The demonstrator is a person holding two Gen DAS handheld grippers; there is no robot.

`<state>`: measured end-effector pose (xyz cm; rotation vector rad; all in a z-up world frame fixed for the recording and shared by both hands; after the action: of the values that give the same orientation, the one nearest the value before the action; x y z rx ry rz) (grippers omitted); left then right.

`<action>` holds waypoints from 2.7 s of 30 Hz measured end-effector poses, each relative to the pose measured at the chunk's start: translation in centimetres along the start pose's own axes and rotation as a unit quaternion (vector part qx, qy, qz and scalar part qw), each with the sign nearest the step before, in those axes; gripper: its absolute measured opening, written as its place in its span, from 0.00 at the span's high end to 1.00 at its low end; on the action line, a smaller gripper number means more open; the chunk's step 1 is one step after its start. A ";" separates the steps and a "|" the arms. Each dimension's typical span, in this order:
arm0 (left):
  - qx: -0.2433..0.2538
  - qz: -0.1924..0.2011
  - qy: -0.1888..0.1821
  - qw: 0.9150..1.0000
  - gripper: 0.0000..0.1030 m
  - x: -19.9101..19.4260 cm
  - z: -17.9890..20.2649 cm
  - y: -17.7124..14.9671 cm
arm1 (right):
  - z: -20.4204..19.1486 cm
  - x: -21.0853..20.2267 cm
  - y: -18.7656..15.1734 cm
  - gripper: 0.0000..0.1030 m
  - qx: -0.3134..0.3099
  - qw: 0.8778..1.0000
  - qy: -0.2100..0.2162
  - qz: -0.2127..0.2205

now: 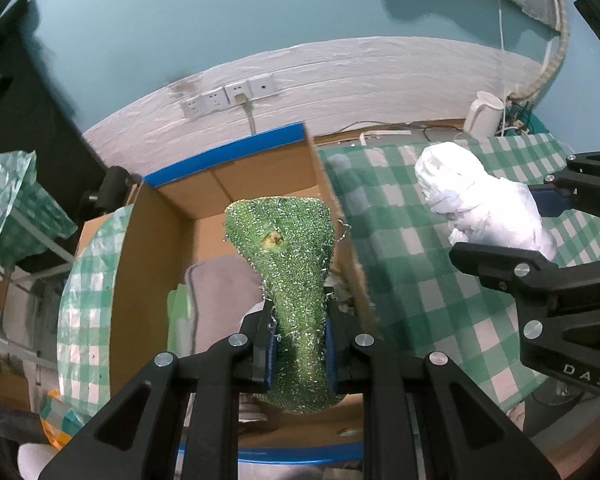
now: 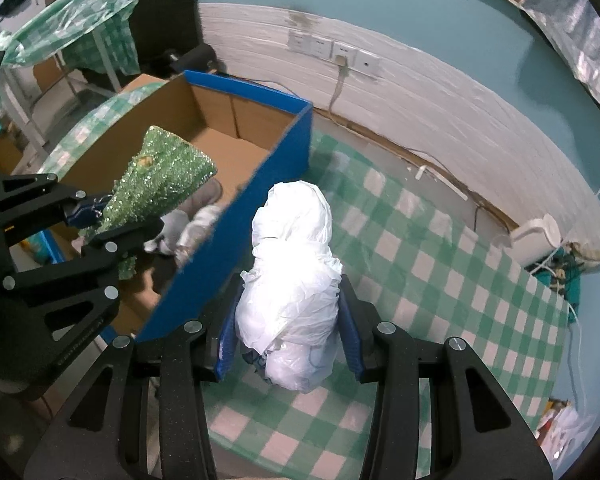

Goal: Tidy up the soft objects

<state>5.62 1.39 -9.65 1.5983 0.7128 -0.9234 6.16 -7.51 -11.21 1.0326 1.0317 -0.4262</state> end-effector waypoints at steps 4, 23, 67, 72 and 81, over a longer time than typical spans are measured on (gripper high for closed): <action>-0.013 0.003 0.003 1.000 0.82 -0.2 -1.8 -0.3 | -1.5 0.3 1.1 0.58 -0.011 1.000 0.002 0.001; -0.081 -0.022 0.022 0.996 0.82 1.4 -8.9 -2.7 | -7.5 3.3 4.9 0.58 -0.046 0.999 0.024 -0.009; -0.033 0.057 0.032 0.997 0.14 -5.4 -6.3 -0.9 | -2.1 -3.1 1.9 0.27 0.038 0.998 0.005 0.056; -0.024 0.069 0.026 0.997 0.13 -6.5 -5.5 -0.3 | -0.7 -4.3 1.1 0.26 0.049 0.997 -0.001 0.065; -0.032 0.090 0.009 0.995 0.09 -7.0 -5.0 0.2 | 0.7 -5.6 1.0 0.24 0.062 0.994 -0.007 0.086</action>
<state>3.14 6.35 -3.11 1.5880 0.5929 -0.7486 4.50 -8.48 -5.81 1.2184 0.9034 -0.3603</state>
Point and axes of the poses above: each gripper's, at about its wrist camera, not at the fingertips, and x roughly the way its jaws point, z to its right, y to its top, the point moved 6 cm from there along x, roughly the way its jaws point, and after that the axes turned 6 degrees about -y, right-handed, at the moved point
